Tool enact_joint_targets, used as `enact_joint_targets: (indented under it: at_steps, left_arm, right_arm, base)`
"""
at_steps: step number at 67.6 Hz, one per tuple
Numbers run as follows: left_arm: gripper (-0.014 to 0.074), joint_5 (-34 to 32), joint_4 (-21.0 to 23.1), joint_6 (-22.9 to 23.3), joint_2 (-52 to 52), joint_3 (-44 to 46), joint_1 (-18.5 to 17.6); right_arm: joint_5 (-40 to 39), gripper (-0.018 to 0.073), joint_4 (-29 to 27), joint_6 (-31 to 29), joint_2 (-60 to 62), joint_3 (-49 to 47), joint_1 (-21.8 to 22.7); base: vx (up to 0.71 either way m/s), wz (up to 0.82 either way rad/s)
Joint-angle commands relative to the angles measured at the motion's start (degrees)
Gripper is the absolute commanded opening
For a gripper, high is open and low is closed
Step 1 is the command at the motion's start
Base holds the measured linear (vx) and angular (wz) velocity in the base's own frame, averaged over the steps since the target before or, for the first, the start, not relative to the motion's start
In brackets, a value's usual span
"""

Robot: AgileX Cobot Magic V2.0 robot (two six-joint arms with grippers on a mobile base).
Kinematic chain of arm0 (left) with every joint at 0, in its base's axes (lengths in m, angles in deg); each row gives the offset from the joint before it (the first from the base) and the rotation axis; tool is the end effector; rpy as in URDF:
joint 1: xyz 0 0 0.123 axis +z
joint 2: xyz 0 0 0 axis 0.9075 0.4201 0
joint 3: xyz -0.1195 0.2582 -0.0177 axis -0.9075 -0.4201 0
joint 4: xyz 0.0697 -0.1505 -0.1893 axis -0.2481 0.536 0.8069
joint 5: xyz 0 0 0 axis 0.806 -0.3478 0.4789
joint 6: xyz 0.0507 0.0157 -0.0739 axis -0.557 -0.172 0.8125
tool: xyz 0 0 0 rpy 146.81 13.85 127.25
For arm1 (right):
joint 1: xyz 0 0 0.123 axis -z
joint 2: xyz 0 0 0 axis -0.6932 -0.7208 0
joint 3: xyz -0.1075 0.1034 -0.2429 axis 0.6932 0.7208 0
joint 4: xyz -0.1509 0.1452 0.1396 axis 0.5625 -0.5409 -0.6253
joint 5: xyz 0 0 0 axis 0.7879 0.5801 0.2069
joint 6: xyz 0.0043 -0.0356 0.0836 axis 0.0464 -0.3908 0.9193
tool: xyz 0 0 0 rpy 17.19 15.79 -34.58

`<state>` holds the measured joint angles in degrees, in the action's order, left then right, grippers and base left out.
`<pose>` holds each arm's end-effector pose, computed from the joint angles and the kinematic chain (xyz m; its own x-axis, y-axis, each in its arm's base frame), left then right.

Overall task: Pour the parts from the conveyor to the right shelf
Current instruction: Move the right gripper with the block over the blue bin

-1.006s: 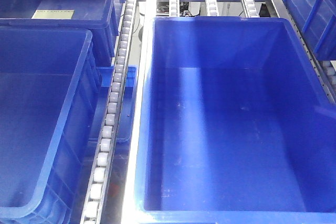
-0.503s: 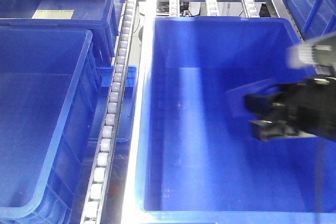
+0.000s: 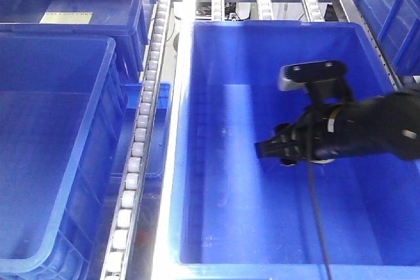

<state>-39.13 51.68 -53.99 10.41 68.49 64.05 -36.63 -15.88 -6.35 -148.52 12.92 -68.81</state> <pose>0.0563 -0.0006 0.1944 -0.0358 -0.0434 -0.9984 0.0131 0.9989 -0.0439 0.2691 0.1257 0.2689 -0.7870 -0.2006 -0.5834 -0.3097 0.9463 0.0923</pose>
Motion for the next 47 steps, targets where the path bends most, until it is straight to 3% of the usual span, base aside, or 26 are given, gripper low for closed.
enact_joint_targets:
  at_steps: [1, 18, 31, 47]
  left_arm:
    - [-0.0006, -3.9, 0.4, 0.0, -0.8, -1.7, -0.1]
    - [-0.0006, -3.9, 0.4, 0.0, -0.8, -1.7, -0.1]
    - [-0.0006, -3.9, 0.4, 0.0, -0.8, -1.7, -0.1]
    - [-0.0006, -3.9, 0.4, 0.0, -0.8, -1.7, -0.1]
  right_arm:
    - [-0.4, 0.0138, 2.5, 1.8, -1.5, -4.2, 0.0]
    - [7.8, 0.0342, 7.7, 6.4, -8.8, -10.2, 0.0]
    - [8.1, 0.0546, 8.1, 6.5, -10.3, -11.8, 0.0]
    - [6.3, 0.0600, 10.4, 6.5, -9.6, -11.8, 0.0]
  base:
    - [0.00, 0.00]
    - [0.00, 0.00]
    - [0.00, 0.00]
    - [0.00, 0.00]
